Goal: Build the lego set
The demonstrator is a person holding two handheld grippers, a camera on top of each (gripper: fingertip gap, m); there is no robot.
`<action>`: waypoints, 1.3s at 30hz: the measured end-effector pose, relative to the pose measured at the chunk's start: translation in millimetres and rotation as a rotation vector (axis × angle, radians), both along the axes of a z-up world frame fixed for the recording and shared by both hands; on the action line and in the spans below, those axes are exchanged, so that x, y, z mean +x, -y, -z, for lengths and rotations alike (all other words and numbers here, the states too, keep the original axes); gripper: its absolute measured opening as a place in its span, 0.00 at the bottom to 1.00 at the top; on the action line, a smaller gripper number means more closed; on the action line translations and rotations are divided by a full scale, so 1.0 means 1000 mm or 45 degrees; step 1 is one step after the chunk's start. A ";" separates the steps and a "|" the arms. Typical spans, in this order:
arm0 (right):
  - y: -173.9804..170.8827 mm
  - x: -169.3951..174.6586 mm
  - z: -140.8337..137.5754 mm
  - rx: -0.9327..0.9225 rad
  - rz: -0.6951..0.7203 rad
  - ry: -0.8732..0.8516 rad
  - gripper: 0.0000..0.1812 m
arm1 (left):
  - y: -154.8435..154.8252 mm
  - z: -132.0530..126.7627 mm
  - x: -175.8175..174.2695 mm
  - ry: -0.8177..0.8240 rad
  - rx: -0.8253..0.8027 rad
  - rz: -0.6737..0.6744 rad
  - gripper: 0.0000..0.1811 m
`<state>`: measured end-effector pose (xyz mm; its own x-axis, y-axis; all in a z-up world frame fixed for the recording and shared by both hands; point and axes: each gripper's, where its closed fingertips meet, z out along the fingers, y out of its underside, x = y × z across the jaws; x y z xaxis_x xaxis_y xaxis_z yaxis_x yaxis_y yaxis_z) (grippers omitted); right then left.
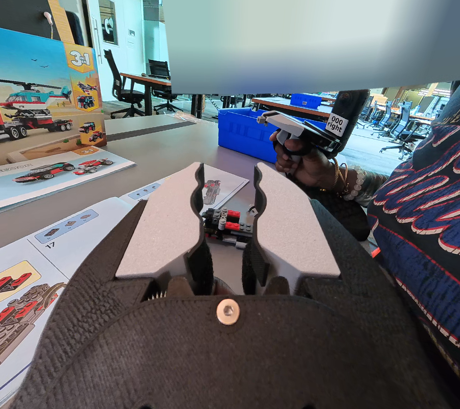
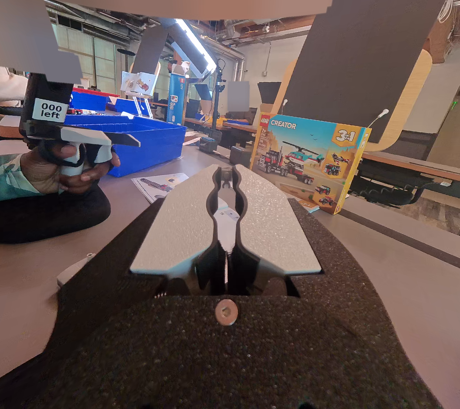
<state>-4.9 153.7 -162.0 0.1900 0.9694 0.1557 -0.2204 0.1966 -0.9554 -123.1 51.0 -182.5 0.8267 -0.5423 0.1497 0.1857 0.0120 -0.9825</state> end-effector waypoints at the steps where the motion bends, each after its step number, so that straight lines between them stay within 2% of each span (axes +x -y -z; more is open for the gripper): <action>1: 0.000 0.000 0.000 0.002 -0.001 0.005 0.04 | 0.000 0.000 0.000 -0.005 -0.004 -0.001 0.21; 6: 0.002 -0.003 0.001 0.022 -0.005 0.033 0.04 | -0.006 0.005 0.005 -0.066 -0.054 -0.013 0.21; 10: 0.007 -0.005 -0.003 0.055 -0.035 0.090 0.05 | -0.014 0.015 0.018 -0.230 -0.136 -0.005 0.21; 15: 0.017 -0.013 -0.003 0.070 -0.166 0.235 0.05 | -0.020 0.025 0.046 -0.474 -0.132 0.091 0.21; 17: 0.024 -0.017 0.001 0.090 -0.254 0.332 0.05 | -0.022 0.029 0.052 -0.517 -0.149 0.112 0.15; 19: 0.033 -0.021 0.010 0.136 -0.361 0.487 0.04 | -0.022 0.033 0.055 -0.522 -0.204 0.138 0.07; 21: 0.040 -0.025 0.027 0.194 -0.481 0.705 0.04 | -0.021 0.039 0.054 -0.517 -0.290 0.144 0.04; 24: 0.048 -0.033 0.056 0.301 -0.625 1.039 0.04 | -0.021 0.052 0.051 -0.517 -0.470 0.143 0.04; 27: 0.058 -0.045 0.081 0.392 -0.742 1.226 0.04 | -0.018 0.072 0.050 -0.578 -0.638 0.150 0.05; 32: 0.070 -0.056 0.103 0.431 -0.835 1.371 0.05 | -0.020 0.079 0.043 -0.595 -0.671 0.071 0.06; 39: 0.075 -0.060 0.107 0.466 -0.857 1.376 0.05 | -0.017 0.068 0.040 -0.578 -0.553 0.035 0.08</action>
<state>-65.0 78.2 -268.9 -0.6922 0.6950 0.1946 0.4576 0.6311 -0.6263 -83.0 68.4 -250.5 0.8463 -0.5327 -0.0013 -0.2563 -0.4051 -0.8776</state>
